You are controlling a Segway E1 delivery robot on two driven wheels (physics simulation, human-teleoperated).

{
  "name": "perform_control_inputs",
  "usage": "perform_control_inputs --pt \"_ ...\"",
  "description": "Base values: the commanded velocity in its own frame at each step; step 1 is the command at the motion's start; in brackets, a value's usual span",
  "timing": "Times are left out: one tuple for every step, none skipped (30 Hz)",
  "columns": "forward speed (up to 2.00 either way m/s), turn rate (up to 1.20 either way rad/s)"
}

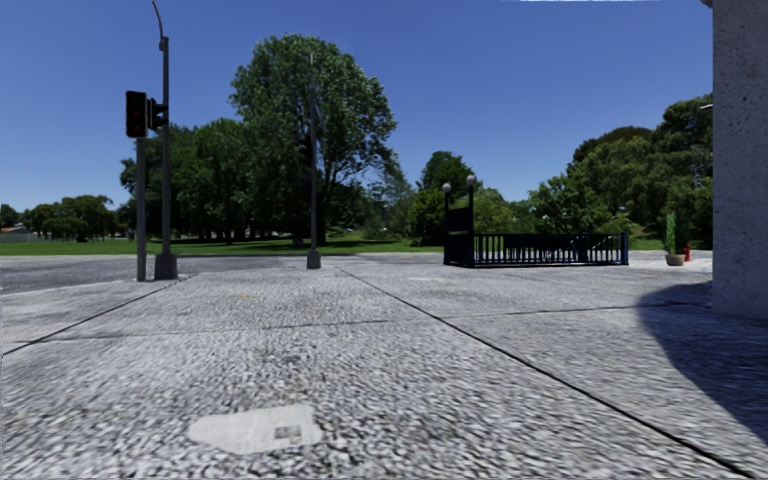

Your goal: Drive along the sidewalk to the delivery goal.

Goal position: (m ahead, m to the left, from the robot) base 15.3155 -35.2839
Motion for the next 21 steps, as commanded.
perform_control_inputs --pt "2.0 -0.32" --pt "2.0 -0.32" --pt "2.0 -0.32" --pt "2.0 -0.32" --pt "2.0 -0.32" --pt "2.0 -0.32" --pt "2.0 -0.32" --pt "2.0 -0.32" --pt "2.0 -0.32" --pt "2.0 -0.32" --pt "2.0 -0.32" --pt "2.0 -0.32" --pt "2.0 -0.32" --pt "2.0 -0.32" --pt "2.0 -0.32" --pt "2.0 -0.32" --pt "2.0 -0.32" --pt "2.0 -0.32" --pt "2.0 -0.32" --pt "2.0 -0.32" --pt "2.0 -0.32"
